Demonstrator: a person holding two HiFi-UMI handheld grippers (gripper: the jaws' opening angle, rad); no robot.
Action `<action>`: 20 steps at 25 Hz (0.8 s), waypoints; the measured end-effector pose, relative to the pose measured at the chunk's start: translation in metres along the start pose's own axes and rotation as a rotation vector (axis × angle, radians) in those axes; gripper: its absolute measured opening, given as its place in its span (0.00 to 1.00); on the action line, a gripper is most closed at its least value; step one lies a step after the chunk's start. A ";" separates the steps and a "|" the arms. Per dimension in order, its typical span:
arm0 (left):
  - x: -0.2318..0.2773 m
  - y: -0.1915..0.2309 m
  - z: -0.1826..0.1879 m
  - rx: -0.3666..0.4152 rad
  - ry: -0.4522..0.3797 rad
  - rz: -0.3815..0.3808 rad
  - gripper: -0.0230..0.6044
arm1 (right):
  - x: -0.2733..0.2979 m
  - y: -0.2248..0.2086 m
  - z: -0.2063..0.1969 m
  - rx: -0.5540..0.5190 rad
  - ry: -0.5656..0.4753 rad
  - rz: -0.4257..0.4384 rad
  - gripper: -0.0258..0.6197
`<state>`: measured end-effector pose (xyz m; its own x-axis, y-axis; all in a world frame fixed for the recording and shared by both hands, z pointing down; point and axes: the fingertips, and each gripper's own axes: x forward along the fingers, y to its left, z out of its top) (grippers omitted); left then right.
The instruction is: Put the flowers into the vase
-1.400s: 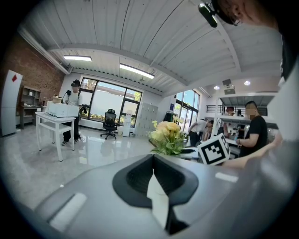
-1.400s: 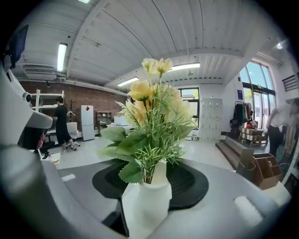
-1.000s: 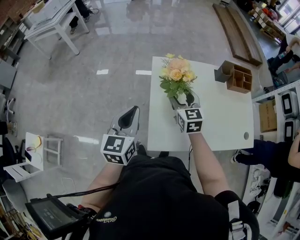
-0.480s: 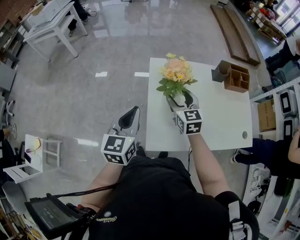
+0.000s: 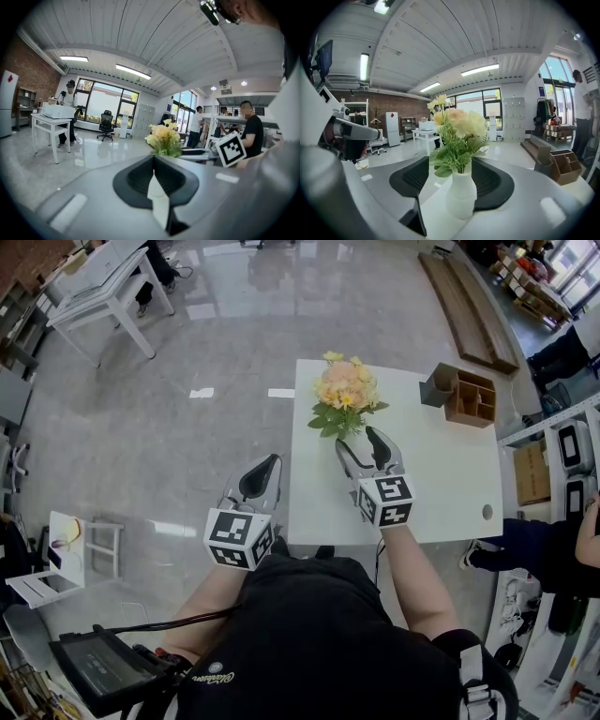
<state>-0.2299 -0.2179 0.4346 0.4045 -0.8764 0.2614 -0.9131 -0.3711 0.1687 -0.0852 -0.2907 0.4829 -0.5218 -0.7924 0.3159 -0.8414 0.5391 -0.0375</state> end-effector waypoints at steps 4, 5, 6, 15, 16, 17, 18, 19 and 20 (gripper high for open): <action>0.007 -0.006 0.005 0.005 -0.010 -0.011 0.05 | -0.021 0.006 0.019 0.033 -0.059 0.006 0.40; 0.008 -0.008 0.006 0.006 -0.011 -0.016 0.05 | -0.028 0.006 0.024 0.042 -0.081 -0.005 0.34; 0.009 -0.010 0.006 0.007 -0.012 -0.020 0.05 | -0.036 0.005 0.028 0.052 -0.101 -0.018 0.29; 0.016 -0.028 0.012 0.018 -0.019 -0.049 0.05 | -0.077 -0.013 0.033 0.113 -0.155 -0.128 0.06; 0.017 -0.029 0.013 0.019 -0.019 -0.051 0.05 | -0.078 -0.013 0.031 0.119 -0.150 -0.133 0.05; 0.017 -0.030 0.013 0.020 -0.019 -0.052 0.05 | -0.079 -0.013 0.028 0.122 -0.146 -0.135 0.04; 0.018 -0.031 0.013 0.021 -0.019 -0.053 0.05 | -0.079 -0.013 0.026 0.126 -0.143 -0.135 0.04; 0.019 -0.031 0.012 0.021 -0.019 -0.053 0.05 | -0.080 -0.013 0.024 0.130 -0.142 -0.135 0.04; 0.019 -0.031 0.012 0.021 -0.018 -0.053 0.05 | -0.080 -0.013 0.024 0.134 -0.144 -0.134 0.04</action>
<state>-0.1942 -0.2269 0.4229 0.4511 -0.8610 0.2350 -0.8916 -0.4231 0.1615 -0.0361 -0.2409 0.4353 -0.4108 -0.8921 0.1883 -0.9106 0.3913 -0.1327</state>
